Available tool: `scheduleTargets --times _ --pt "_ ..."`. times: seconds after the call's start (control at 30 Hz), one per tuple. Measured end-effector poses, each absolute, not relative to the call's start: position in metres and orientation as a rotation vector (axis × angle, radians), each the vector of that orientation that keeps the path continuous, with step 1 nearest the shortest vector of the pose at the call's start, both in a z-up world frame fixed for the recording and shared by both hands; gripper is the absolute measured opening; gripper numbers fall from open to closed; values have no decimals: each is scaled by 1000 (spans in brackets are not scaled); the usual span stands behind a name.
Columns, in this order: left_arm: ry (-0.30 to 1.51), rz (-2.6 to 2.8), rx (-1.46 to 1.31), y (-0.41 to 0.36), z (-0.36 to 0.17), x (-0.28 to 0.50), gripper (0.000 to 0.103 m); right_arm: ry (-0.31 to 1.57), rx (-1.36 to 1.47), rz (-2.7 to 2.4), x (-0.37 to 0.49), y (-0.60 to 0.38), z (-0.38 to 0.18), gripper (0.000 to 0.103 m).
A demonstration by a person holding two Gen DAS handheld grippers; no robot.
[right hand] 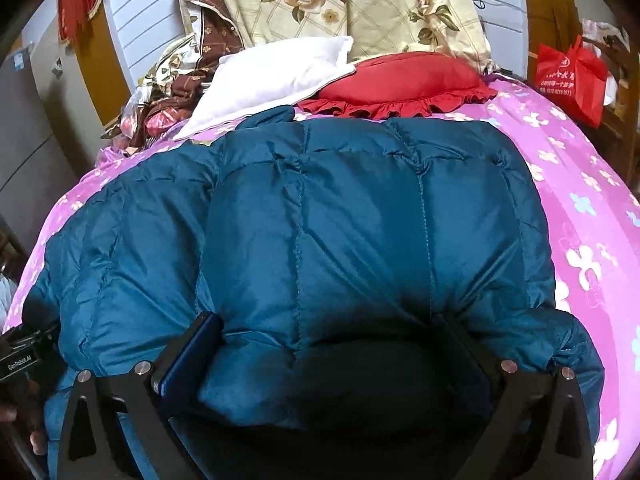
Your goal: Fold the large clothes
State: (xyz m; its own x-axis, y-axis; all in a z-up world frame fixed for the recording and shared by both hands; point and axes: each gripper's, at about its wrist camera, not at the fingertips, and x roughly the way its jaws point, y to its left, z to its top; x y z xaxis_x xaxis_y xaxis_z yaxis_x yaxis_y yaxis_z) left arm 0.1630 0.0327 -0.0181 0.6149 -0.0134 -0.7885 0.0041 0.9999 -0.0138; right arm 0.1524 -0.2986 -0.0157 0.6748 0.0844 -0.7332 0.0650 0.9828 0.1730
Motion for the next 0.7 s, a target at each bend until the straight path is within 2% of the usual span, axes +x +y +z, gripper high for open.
scheduleTargets --times 0.23,0.37,0.57,0.7 --pt "897 -25 -18 34 -10 158 102 834 199 13 154 -301 -16 103" --pt "851 -56 -37 48 22 131 102 869 175 -10 142 -300 2 102" --pt "854 -55 49 73 63 81 102 903 -9 -27 69 -303 52 102" --pt "905 -73 149 106 70 36 102 973 12 58 -7 -323 56 102"
